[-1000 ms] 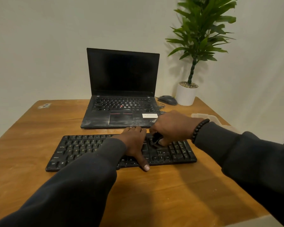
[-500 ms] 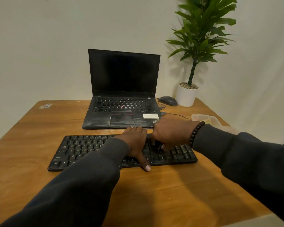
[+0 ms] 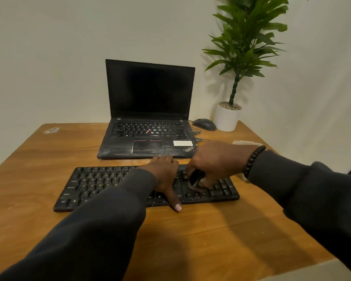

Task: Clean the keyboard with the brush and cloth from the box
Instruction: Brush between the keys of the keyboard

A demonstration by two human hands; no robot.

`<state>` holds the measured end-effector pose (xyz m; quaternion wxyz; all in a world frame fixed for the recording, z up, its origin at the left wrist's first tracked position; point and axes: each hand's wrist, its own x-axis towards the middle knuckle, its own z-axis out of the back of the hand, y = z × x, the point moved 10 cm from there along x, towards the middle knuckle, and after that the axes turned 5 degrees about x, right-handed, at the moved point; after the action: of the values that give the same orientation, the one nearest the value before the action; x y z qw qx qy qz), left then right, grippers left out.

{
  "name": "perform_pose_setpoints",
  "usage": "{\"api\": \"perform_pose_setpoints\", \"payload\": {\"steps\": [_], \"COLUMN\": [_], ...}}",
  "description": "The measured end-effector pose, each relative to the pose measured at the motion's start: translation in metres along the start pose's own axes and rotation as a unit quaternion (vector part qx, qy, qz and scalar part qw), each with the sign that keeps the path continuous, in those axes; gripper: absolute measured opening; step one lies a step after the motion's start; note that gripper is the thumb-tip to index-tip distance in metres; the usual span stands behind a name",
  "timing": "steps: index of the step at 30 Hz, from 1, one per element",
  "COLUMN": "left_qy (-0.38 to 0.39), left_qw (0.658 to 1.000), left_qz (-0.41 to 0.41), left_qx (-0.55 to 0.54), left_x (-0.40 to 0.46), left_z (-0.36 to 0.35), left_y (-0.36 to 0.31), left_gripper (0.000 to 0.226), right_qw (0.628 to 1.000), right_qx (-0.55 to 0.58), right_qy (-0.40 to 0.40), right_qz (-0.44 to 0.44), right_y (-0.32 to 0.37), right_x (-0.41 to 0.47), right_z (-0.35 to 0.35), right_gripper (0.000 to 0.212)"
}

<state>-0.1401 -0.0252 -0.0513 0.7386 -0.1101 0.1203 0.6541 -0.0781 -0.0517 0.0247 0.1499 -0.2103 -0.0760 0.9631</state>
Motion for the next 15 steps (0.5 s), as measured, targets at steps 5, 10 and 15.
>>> {"api": "perform_pose_setpoints", "payload": {"steps": [5,10,15], "left_qy": [0.008,0.013,0.002], "left_qw": [1.0,1.0,0.999], "left_qz": [0.017,0.017,0.009], "left_qx": [-0.008,-0.002,0.034], "left_x": [-0.004,-0.006,-0.005], "left_z": [0.0,-0.001,0.001], "left_y": [0.002,0.001,0.0], "left_gripper": [0.128,0.131,0.131], "right_qw": [0.995,1.0,0.998], "right_qx": [-0.079,-0.003,-0.021], "right_qy": [0.033,0.017,0.05], "right_qz": [-0.046,-0.005,-0.043], "right_y": [0.0,0.001,-0.008], "right_x": [0.002,-0.004,-0.001], "right_z": [-0.021,-0.005,-0.023], "right_gripper": [0.039,0.04,0.042]}}
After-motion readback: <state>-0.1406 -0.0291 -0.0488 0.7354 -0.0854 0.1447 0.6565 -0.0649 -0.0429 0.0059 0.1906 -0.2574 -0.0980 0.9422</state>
